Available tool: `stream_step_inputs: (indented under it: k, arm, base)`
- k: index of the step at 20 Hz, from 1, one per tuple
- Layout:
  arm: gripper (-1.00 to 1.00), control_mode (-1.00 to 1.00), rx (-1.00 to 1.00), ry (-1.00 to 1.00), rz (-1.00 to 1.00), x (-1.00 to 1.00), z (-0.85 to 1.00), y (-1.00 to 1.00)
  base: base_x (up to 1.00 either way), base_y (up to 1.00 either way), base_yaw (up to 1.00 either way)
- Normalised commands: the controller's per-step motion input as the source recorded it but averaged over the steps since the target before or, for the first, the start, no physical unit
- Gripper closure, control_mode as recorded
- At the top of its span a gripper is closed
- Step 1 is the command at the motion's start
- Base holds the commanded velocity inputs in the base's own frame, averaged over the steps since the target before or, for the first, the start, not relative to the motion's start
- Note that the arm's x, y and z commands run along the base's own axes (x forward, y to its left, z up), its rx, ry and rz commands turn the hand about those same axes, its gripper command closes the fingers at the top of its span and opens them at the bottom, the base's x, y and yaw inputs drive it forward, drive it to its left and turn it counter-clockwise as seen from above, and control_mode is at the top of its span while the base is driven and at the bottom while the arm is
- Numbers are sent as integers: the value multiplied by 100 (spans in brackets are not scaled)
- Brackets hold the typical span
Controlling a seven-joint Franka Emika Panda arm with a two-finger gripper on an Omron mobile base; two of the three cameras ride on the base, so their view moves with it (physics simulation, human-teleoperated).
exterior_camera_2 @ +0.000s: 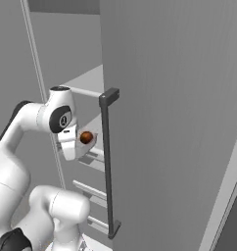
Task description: Take the meat container that has the chicken drumstick and place it on the second highest rack of the freezer. Then take the vegetable container that has the onion and eggplant and place it on the highest rack of the freezer.
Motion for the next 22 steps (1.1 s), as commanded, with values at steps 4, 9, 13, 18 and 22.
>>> stream_step_inputs:
  k: [4,9,13,18,22]
  arm:
    - [100,-100,0,0,-27,56,-38,0]
    - [100,-100,0,0,-12,72,-23,-14]
    - [100,-100,0,0,-10,67,-29,-14]
    - [100,-100,0,0,-7,53,-52,-8]
    - [100,-100,0,0,-4,36,-55,-1]
  base:
    - [0,0,0]
    - [0,0,0]
    - [0,0,0]
    - [0,0,0]
    - [0,0,0]
